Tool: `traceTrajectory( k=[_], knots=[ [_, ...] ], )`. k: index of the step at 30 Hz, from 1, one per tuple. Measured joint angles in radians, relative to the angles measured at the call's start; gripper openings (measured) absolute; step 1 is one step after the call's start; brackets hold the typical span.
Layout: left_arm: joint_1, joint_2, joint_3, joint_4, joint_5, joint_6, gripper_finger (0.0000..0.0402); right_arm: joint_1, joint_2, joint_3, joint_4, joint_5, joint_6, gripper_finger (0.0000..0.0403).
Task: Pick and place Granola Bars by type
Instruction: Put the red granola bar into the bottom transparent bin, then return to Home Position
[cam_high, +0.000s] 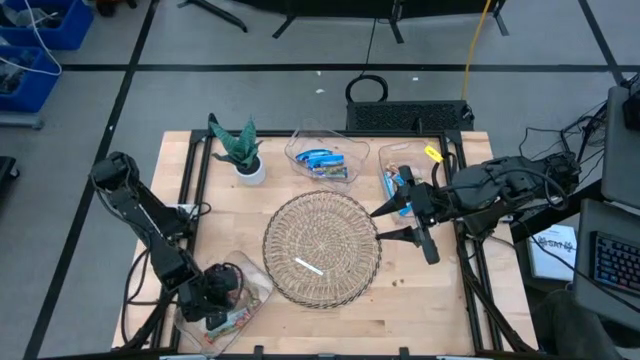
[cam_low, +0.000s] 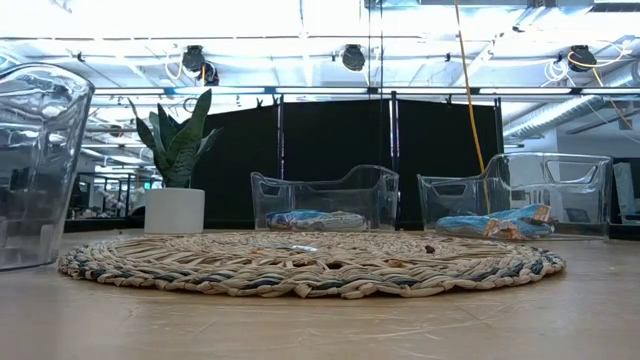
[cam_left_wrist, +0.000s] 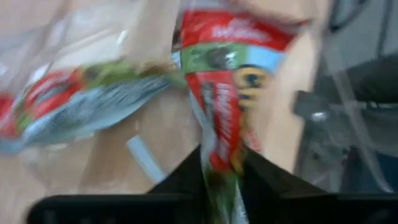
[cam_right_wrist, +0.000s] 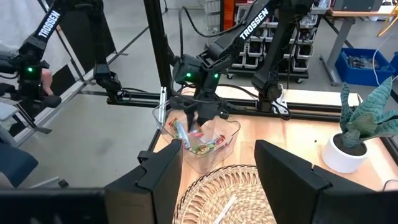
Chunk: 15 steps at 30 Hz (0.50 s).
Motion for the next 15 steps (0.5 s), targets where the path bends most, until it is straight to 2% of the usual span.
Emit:
traceTrajectory(
  k=[4,8,12,15],
  knots=[
    [0.019,0.0,0.02,0.028,0.017,0.101,0.0155,0.0,0.0,0.0,0.002,0.001,-0.016,0.0196],
    [0.058,0.0,0.04,0.019,0.113,0.114,0.0223,0.0,0.0,0.0,0.0,0.001,-0.016,0.0195],
    [0.124,-0.018,0.07,0.015,0.22,0.102,0.0273,0.0,0.0,0.0,0.0,0.003,-0.016,0.0192],
    [0.184,-0.058,0.1,0.0,0.257,0.135,0.0297,0.0,0.0,0.0,0.0,0.028,-0.024,0.0192]
  ],
)
